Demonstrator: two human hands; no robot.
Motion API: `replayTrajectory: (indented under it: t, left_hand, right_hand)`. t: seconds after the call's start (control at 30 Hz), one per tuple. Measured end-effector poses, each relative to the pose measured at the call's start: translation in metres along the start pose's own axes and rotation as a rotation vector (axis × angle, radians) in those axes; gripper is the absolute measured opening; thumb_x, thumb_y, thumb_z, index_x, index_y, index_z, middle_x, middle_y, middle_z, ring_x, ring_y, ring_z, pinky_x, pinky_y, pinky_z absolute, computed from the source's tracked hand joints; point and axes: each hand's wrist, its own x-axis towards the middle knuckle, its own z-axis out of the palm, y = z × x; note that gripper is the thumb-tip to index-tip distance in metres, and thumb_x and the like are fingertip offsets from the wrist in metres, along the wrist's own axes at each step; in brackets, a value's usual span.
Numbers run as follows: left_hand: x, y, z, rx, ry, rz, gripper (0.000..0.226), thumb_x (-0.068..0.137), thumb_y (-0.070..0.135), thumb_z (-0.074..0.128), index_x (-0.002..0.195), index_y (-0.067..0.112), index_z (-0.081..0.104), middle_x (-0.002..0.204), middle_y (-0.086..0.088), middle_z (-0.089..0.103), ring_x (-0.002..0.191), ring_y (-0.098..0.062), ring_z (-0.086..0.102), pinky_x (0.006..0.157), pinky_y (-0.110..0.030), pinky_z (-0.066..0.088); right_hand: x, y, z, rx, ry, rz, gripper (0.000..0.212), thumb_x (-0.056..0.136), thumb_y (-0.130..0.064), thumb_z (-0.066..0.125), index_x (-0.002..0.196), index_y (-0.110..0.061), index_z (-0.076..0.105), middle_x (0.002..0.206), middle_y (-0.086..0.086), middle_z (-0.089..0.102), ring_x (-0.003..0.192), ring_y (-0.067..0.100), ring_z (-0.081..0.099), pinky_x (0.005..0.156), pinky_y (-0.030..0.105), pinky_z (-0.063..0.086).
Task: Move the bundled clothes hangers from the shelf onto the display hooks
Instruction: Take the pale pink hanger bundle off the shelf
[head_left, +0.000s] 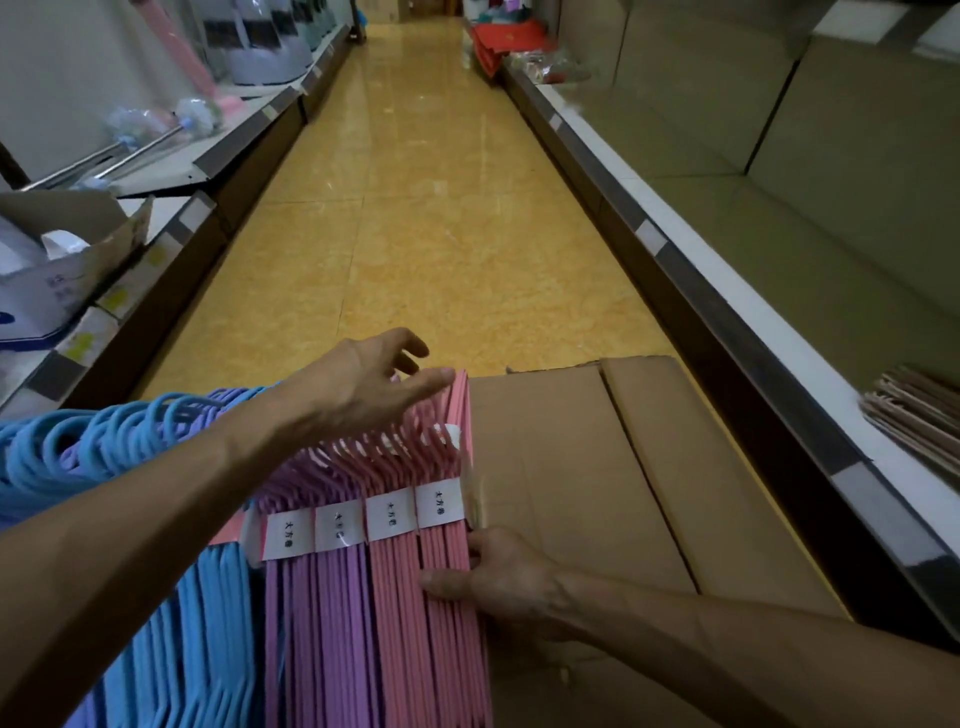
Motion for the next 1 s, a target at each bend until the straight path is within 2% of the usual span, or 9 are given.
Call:
replayTrajectory:
  t: [0.13,0.23,0.3,0.37,0.43,0.6,0.7,0.87,1.0]
  left_hand:
    - [0.001,0.021,0.000,-0.125,0.135,0.089,0.065,0.085,0.064,0.044,0.133,0.021,0.052,0.128,-0.001,0.061,0.105,-0.009,0.055,0.074,-0.015,0.042]
    - [-0.002,0.041,0.000,-0.220,0.182,0.145,0.051,0.089,0.057,0.048,0.125,0.023,0.059,0.119,0.005,0.064,0.105,-0.009,0.059,0.077,-0.017,0.043]
    - [-0.003,0.056,0.002,-0.289,0.183,0.174,0.040,0.092,0.052,0.050,0.120,0.025,0.063,0.112,0.008,0.068,0.104,-0.007,0.062,0.081,-0.023,0.048]
    - [-0.003,0.074,0.007,-0.377,0.183,0.199,0.031,0.094,0.046,0.053,0.114,0.026,0.066,0.104,0.010,0.071,0.100,-0.007,0.065,0.084,-0.027,0.051]
    - [-0.002,0.095,0.014,-0.451,0.169,0.220,0.026,0.095,0.040,0.055,0.113,0.025,0.066,0.101,0.009,0.072,0.095,-0.006,0.067,0.077,-0.024,0.050]
    - [0.006,0.149,0.037,-0.538,0.099,0.298,0.020,0.098,0.031,0.054,0.111,0.025,0.067,0.101,0.006,0.072,0.085,0.000,0.069,0.074,-0.023,0.050]
    - [0.012,0.189,0.047,-0.541,0.047,0.355,0.019,0.098,0.031,0.054,0.112,0.026,0.066,0.100,0.007,0.071,0.085,0.001,0.068,0.073,-0.022,0.050]
    - [0.020,0.253,0.058,-0.660,0.004,0.397,0.017,0.098,0.026,0.055,0.110,0.025,0.067,0.102,0.004,0.070,0.094,-0.010,0.070,0.079,-0.029,0.055]
    - [0.024,0.284,0.078,-0.820,-0.017,0.413,0.017,0.098,0.023,0.056,0.108,0.023,0.069,0.100,0.001,0.072,0.093,-0.014,0.071,0.078,-0.030,0.056]
  right_hand:
    - [-0.015,0.001,-0.012,-0.115,0.124,0.006,0.017,0.089,-0.031,0.073,0.098,-0.019,0.064,0.104,0.004,0.072,0.095,0.017,0.070,0.089,0.032,0.058]
    - [-0.033,0.002,-0.023,-0.145,0.218,-0.003,0.015,0.090,-0.028,0.072,0.089,-0.020,0.060,0.081,-0.004,0.063,0.073,0.008,0.060,0.067,0.023,0.052]
    - [-0.049,0.003,-0.032,-0.167,0.257,-0.025,0.013,0.092,-0.024,0.069,0.085,-0.020,0.059,0.075,-0.004,0.060,0.066,0.007,0.057,0.062,0.023,0.048]
    - [-0.068,0.004,-0.041,-0.192,0.288,-0.044,0.009,0.094,-0.019,0.064,0.096,-0.011,0.064,0.076,-0.002,0.061,0.063,0.007,0.056,0.063,0.025,0.049]
    - [-0.088,0.003,-0.053,-0.225,0.331,-0.050,0.022,0.095,-0.017,0.061,0.111,-0.003,0.065,0.080,0.000,0.063,0.066,0.007,0.058,0.067,0.028,0.052]
    - [-0.147,0.006,-0.097,-0.381,0.466,-0.094,0.027,0.098,-0.024,0.060,0.120,-0.010,0.065,0.112,0.008,0.069,0.100,0.019,0.065,0.092,0.036,0.056]
    - [-0.182,0.012,-0.127,-0.399,0.565,-0.129,0.026,0.098,-0.026,0.060,0.120,-0.014,0.066,0.106,0.000,0.067,0.098,0.013,0.063,0.086,0.028,0.054]
    - [-0.233,0.018,-0.176,-0.336,0.761,-0.163,0.014,0.096,-0.026,0.063,0.108,-0.020,0.069,0.089,-0.007,0.069,0.085,0.006,0.066,0.081,0.029,0.058]
    - [-0.278,0.017,-0.221,-0.254,0.948,-0.176,0.005,0.096,-0.020,0.063,0.098,-0.022,0.068,0.091,-0.001,0.071,0.082,0.009,0.067,0.075,0.033,0.059]
